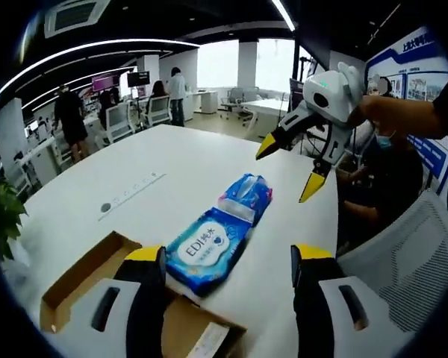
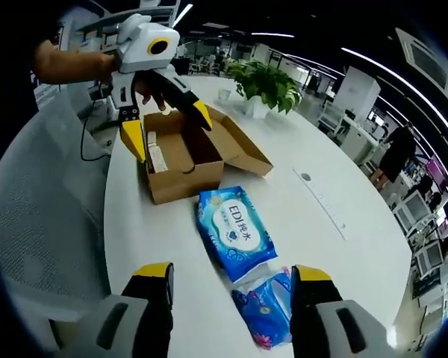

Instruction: Operate the shoe box by opening the lid, removing the specified soft item, and placing it in the target area until the item is outside and the box remains undamaged.

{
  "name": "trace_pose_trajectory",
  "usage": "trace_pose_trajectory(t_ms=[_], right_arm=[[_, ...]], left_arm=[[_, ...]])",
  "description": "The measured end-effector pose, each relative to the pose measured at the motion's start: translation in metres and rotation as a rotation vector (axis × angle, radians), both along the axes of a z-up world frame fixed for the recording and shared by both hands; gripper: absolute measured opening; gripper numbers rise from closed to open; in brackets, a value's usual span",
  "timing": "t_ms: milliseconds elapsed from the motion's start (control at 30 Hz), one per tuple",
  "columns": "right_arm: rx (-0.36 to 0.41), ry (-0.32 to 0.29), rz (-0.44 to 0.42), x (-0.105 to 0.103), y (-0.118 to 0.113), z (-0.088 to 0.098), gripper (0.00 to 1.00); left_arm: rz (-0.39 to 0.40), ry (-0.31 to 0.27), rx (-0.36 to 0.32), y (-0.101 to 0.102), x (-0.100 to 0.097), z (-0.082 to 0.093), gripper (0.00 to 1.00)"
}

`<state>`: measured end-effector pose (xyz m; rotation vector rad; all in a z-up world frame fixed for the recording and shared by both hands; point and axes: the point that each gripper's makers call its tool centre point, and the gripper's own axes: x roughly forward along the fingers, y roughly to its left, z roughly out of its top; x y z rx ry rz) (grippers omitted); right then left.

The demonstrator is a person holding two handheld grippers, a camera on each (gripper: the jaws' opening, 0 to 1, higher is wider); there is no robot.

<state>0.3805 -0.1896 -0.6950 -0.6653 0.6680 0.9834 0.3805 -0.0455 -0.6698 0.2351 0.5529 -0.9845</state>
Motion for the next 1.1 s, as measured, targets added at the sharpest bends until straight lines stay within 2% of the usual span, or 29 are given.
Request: trace_pose_trajectory(t_ms=[500,700,933,1100], right_arm=[[0.020,0.000,0.116,-0.005,0.060,0.006,0.70],[0.033,-0.004,0.157,-0.003,0.085,0.008,0.71],[0.039,-0.002,0.221,-0.003,0.114,0.007,0.71],[0.043,0.004,0.275,-0.003,0.137,0.005,0.69]], left_arm=[[0.154,-0.042,-0.003,0.083,-0.008,0.005,0.85],[0.227,-0.051,-0.025,0.114,-0.019,0.010,0.90],[0.298,-0.069,-0.013,0.147,-0.029,0.011,0.98],[0.345,-0.084,-0.020,0.167,-0.039,0.018,0.99]])
